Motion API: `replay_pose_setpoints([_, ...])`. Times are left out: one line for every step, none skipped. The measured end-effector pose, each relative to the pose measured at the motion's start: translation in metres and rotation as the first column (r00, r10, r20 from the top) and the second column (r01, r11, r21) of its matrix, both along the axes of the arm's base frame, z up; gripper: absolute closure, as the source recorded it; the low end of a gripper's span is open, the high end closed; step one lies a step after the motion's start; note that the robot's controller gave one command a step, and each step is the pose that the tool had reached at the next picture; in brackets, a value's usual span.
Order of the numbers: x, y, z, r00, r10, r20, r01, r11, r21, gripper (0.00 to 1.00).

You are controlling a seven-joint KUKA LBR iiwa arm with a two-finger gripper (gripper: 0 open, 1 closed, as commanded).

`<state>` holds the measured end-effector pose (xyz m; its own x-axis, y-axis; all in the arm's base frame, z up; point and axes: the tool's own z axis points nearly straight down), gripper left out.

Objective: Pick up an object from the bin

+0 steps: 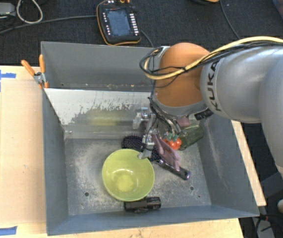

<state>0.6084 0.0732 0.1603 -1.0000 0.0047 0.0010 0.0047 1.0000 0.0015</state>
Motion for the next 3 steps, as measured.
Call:
replay_pose_setpoints([0.000,0.000,0.000,1.000,0.000,0.000,0.000,1.000,0.000,0.00])
replay_pose_setpoints([-0.012,0.003,-0.060,0.998,0.066,-0.005,-0.066,0.998,0.000,0.00])
replay_pose_setpoints([-0.026,-0.007,-0.072,0.995,0.103,0.015,-0.103,0.995,0.001,0.00])
